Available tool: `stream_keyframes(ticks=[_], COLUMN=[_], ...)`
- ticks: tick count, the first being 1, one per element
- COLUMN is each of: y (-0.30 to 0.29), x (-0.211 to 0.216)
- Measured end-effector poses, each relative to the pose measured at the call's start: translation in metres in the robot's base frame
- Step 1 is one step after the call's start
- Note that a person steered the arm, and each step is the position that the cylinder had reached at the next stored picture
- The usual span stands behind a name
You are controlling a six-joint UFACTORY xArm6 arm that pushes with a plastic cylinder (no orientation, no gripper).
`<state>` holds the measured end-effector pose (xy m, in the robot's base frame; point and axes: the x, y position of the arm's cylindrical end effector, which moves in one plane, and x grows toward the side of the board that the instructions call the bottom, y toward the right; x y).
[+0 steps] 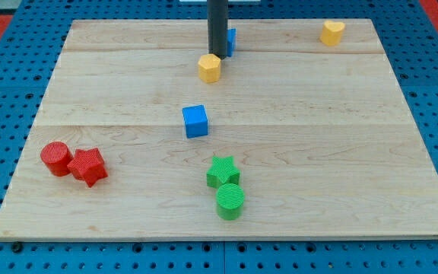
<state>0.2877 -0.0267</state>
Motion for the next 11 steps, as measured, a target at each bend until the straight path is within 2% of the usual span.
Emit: stream_keyframes(ticks=[1, 2, 3, 4, 5, 6, 7, 8, 10, 11], y=[-0.045, -0.041, -0.009, 0.07, 0.092, 0.092, 0.114, 0.12, 0.076, 0.142], x=[0.0, 0.037, 0.051, 0.035, 0.027, 0.033, -0.008, -0.015, -0.052, -0.053])
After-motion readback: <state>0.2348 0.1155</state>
